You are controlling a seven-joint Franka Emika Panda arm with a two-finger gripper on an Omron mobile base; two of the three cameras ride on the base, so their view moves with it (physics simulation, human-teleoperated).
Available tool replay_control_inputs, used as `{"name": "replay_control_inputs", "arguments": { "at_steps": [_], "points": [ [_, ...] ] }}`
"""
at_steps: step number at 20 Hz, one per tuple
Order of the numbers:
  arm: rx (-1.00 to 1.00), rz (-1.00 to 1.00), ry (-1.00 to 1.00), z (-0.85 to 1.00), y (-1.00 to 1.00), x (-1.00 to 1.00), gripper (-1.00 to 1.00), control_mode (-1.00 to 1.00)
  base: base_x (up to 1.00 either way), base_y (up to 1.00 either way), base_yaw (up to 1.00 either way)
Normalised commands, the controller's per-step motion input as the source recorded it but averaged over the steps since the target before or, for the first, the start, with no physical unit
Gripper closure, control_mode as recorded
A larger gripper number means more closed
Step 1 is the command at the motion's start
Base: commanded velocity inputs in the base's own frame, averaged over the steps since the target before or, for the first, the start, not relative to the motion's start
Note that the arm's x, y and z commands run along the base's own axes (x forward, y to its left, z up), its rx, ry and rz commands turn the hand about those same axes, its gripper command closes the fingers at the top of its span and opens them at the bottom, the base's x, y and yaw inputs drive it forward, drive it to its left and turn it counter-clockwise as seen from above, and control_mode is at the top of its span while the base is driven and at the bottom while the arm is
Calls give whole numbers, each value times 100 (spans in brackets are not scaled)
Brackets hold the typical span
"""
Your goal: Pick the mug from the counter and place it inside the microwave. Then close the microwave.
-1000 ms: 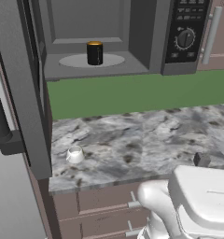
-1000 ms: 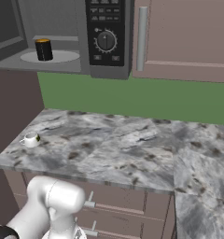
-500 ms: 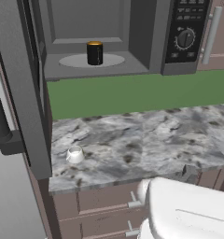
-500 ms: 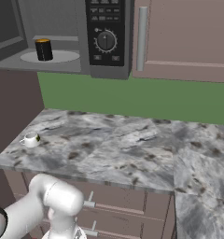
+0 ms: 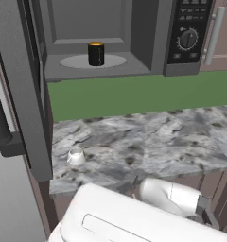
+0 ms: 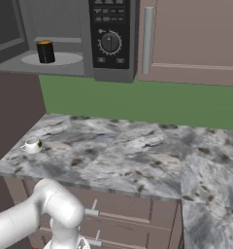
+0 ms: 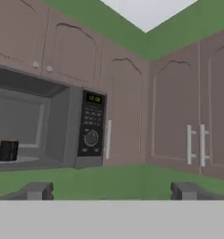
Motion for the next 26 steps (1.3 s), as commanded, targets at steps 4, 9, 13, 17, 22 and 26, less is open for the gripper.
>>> {"name": "replay_control_inputs", "arguments": {
  "at_steps": [4,9,13,17,22,26],
  "points": [
    [-14,-21,11,-32,36,18,-100,-100,0,0,0],
    [-10,-18,7,-23,35,8,-100,-100,0,0,0],
    [-10,-10,7,-10,41,16,-100,-100,0,0,0],
    [-7,-6,7,-2,31,3,-100,-100,0,0,0],
    [-8,-5,7,-4,32,15,-100,-100,0,0,0],
    [-9,-7,8,-6,39,21,-100,-100,0,0,0]
  ]
}}
